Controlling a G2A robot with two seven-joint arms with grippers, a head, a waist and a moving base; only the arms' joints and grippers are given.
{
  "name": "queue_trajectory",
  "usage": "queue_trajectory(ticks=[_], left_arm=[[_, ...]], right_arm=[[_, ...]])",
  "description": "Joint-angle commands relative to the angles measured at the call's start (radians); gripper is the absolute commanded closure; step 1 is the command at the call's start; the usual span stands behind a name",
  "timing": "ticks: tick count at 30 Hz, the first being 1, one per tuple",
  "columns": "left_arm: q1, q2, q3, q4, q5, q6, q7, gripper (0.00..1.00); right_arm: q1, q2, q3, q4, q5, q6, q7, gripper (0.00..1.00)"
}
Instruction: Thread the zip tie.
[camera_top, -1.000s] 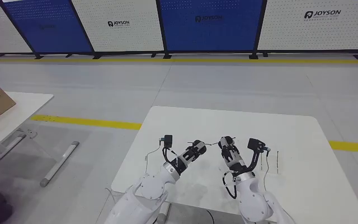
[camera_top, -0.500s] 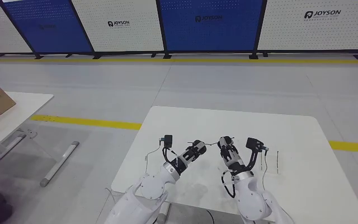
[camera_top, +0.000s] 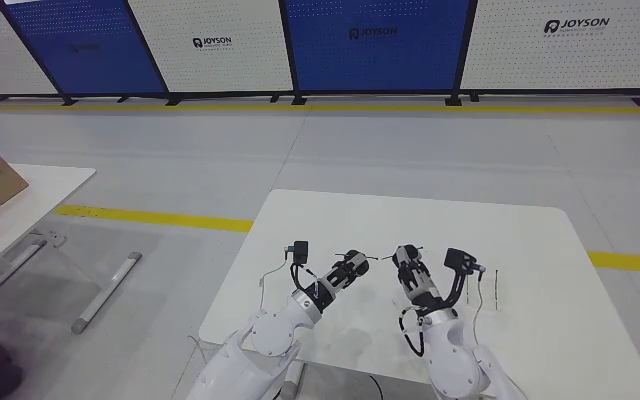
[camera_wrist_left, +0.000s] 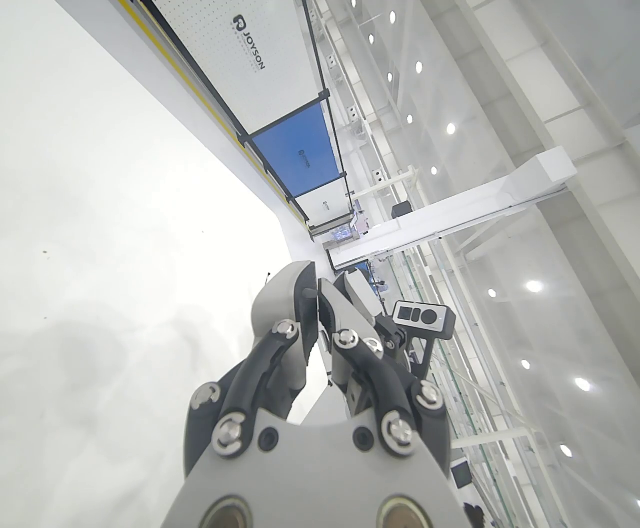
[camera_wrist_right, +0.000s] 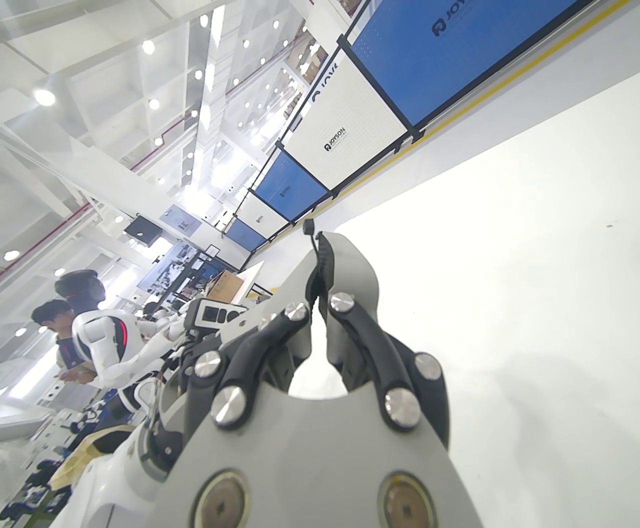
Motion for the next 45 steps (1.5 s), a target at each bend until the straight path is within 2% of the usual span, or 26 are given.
queue_trajectory(ticks=[1,29,45], left_arm=[[0.0,0.0,0.0,0.0,0.0,0.0,0.0,1.0],[0.0,0.0,0.0,0.0,0.0,0.0,0.0,1.0],[0.0,0.0,0.0,0.0,0.0,0.0,0.0,1.0]], right_arm=[[-0.002,0.0,0.003,-0.001,0.002,-0.003,0.004,1.0],[0.008,-0.007,-0.004,0.013,-0.001,-0.012,-0.001,1.0],[0.016,-0.014,-0.018,0.019,-0.039,-0.003,-0.013,1.0]])
